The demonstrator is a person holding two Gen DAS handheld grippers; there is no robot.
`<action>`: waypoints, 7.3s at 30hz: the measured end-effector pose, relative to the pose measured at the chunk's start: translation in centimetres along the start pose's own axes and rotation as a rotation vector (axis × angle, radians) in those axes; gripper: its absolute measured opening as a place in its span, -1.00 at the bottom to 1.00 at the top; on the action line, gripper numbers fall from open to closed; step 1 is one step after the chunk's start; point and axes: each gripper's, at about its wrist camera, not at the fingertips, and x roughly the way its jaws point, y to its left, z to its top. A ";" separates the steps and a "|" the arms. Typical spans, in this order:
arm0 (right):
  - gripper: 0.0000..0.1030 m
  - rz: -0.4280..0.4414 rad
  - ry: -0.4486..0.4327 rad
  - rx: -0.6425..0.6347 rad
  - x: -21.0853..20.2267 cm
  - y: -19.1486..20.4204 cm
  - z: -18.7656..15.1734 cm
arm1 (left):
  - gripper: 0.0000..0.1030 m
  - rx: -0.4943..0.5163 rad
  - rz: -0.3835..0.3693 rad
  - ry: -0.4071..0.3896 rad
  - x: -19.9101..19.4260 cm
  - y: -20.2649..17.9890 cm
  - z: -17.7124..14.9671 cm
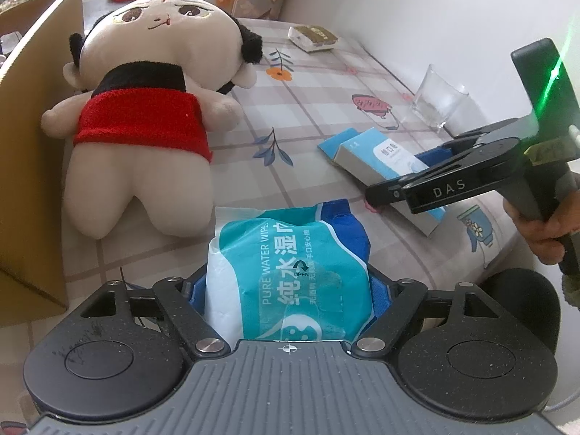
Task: Organize soft objects
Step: 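Carry the wipes pack in the left tool and bandage box in the right toward the box, then lower the wipes pack into the box and open the left tool, then lower the blue bandage box into the box and open the right tool, then move both open tools back over the bed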
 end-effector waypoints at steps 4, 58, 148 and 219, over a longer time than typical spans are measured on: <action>0.46 0.023 -0.044 0.043 -0.7 -0.3 -0.4 | 0.51 -0.019 -0.017 -0.022 -0.4 0.5 -0.3; 0.46 0.708 -0.579 0.209 -10.4 5.8 10.6 | 0.48 -0.567 0.018 0.190 -3.9 25.4 10.8; 0.41 0.612 0.318 -0.684 9.1 41.0 19.9 | 0.99 -0.628 0.329 -0.720 -28.1 23.7 -5.5; 1.00 0.290 -0.969 0.219 -22.1 -0.5 1.7 | 0.99 -0.138 0.134 -0.537 -17.5 0.8 11.5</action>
